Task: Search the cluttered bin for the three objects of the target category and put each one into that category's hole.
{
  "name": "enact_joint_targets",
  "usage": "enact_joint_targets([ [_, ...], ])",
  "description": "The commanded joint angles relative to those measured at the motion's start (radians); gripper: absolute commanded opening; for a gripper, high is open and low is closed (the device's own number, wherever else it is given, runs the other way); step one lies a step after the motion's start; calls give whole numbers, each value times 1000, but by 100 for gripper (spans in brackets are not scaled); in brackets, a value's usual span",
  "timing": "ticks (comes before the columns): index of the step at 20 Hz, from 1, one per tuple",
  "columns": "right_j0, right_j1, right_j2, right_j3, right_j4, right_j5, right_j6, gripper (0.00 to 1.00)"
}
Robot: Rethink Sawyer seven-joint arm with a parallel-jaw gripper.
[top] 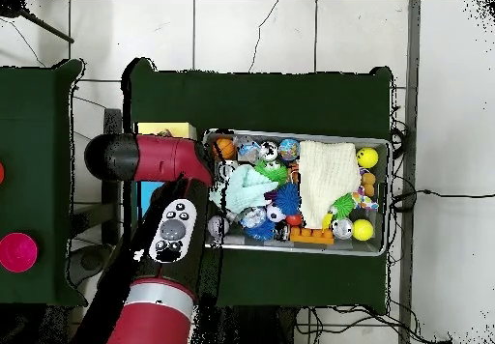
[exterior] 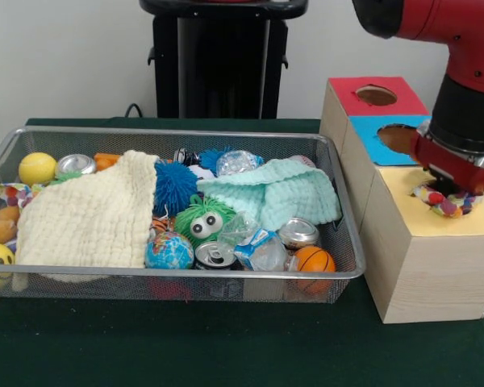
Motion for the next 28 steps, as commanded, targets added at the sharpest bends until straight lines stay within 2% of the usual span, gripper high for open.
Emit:
enact_joint_targets([
  [1,-36,-129,-34,18,-1,363,185,0],
  [3,-45,-144,-59,-28,-22,423,165,0],
  [6,-64,-146,-55,-52,-34,456,131,0],
  [7,-68,-148,-53,-52,-42,457,111,100],
  [11,-66,-156,-50,-26,-36,431,118,100],
  [18,-59,-146,-53,-35,-40,425,144,100],
  [21,-63,-140,-40,-6,-23,367,147,100],
  [28,-65,-124,-29,-5,-19,336,140,100],
])
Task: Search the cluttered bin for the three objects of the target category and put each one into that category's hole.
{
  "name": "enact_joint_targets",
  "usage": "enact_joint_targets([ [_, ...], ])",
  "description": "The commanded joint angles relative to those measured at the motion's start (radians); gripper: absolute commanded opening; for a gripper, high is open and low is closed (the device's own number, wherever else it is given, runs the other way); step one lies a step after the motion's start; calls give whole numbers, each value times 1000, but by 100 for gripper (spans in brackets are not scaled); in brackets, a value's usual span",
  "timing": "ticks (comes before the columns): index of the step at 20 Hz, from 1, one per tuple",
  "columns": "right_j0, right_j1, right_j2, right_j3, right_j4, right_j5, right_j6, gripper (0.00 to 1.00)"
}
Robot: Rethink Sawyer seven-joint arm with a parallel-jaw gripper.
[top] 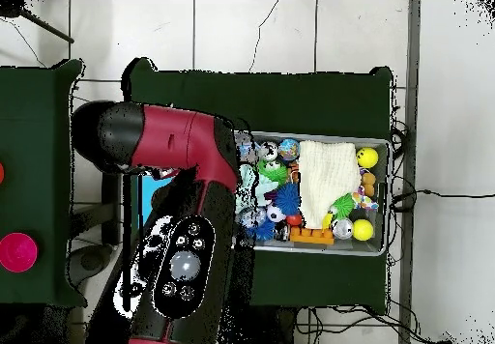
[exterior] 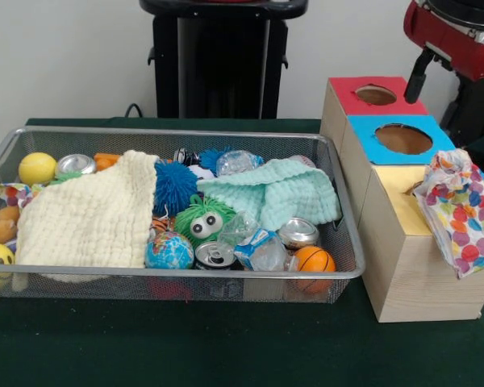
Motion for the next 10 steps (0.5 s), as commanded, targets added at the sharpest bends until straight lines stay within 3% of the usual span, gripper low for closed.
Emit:
enact_joint_targets([
  [1,-27,45,58,42,-8,-35,141,100],
  [7,-25,67,52,-1,-20,-7,141,100],
  [8,-25,69,51,-6,-20,-3,141,0],
  [10,-25,73,48,-18,-24,3,141,0],
])
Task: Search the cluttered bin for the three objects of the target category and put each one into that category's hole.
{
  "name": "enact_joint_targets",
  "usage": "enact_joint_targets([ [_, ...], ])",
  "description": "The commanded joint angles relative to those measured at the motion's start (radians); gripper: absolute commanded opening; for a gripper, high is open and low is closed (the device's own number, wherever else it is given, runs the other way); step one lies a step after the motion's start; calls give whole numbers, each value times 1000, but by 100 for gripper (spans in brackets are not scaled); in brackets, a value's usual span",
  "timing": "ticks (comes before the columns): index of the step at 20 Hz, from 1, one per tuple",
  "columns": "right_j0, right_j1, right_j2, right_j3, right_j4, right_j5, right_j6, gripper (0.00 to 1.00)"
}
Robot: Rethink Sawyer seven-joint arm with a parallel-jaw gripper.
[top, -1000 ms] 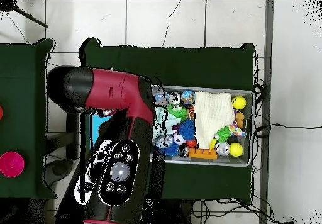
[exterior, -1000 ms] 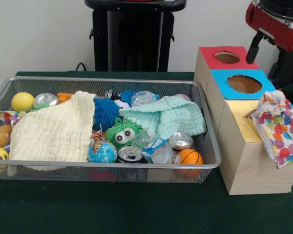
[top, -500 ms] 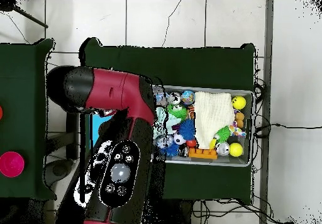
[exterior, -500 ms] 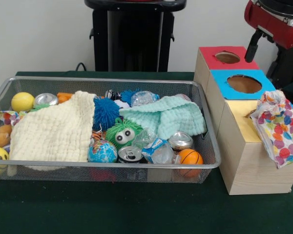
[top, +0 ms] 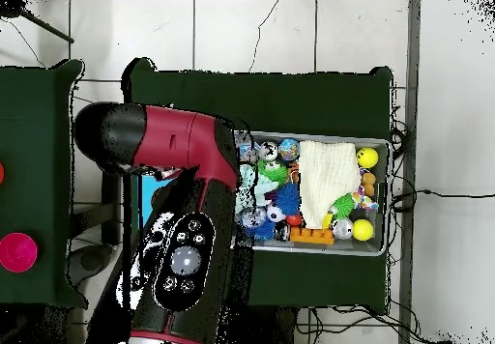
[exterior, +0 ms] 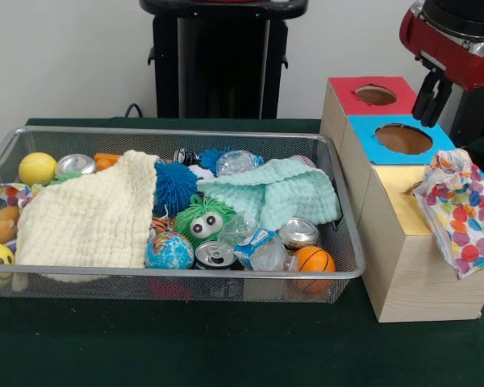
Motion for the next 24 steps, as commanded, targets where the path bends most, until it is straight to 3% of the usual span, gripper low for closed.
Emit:
enact_joint_targets([
  [1,-25,55,48,-19,-21,2,142,0],
  [6,-25,60,44,-32,-20,16,150,0],
  [9,-24,74,36,-86,-26,68,160,0],
  [17,-66,194,30,-376,-21,257,190,0],
  [22,-69,234,20,-481,-12,330,210,0],
  [24,-75,248,26,-487,-11,310,197,0],
])
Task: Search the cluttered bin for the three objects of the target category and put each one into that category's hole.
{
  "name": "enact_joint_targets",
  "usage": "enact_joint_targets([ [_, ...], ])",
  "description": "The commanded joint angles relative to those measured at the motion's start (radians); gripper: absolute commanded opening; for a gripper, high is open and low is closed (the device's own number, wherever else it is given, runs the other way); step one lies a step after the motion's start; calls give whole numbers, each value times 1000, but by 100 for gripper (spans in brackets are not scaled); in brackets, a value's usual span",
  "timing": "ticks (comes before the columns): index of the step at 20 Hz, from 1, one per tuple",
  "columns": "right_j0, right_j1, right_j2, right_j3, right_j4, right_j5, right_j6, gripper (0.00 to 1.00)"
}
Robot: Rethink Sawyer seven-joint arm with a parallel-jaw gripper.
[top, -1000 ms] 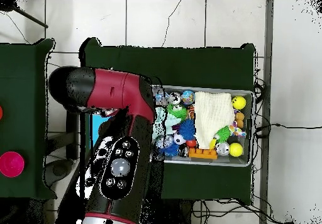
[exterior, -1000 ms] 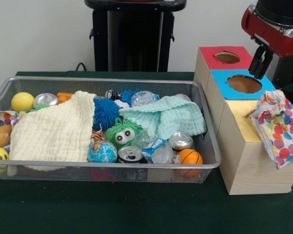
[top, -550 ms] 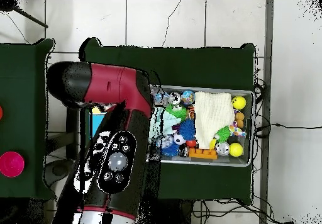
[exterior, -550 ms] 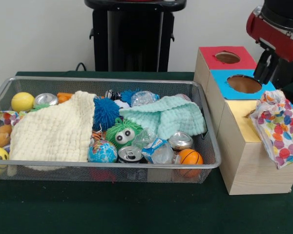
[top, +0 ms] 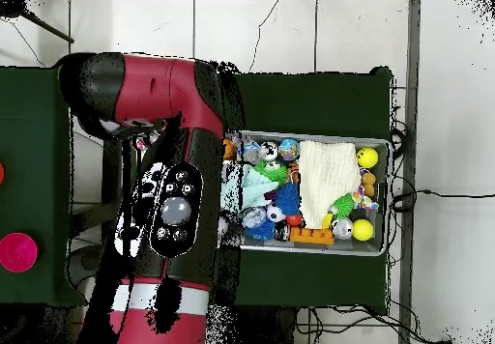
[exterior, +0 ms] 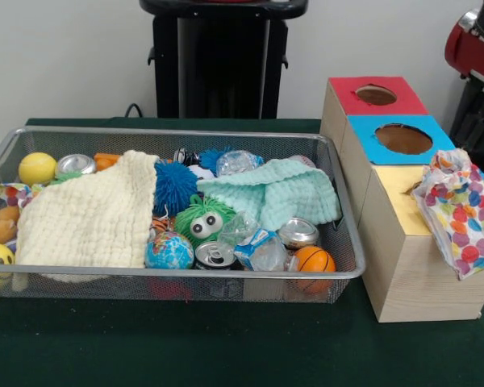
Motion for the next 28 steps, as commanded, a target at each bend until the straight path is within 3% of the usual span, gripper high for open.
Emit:
enact_joint_targets([
  [1,-46,95,36,-111,-4,80,186,0],
  [9,-66,87,90,47,-9,-152,95,0],
  [14,-68,93,106,96,-13,-249,73,0],
  [19,-66,84,115,138,-7,-287,63,0],
  [24,-25,78,98,172,-5,-296,113,0],
  [28,-15,48,113,244,5,-346,107,0],
])
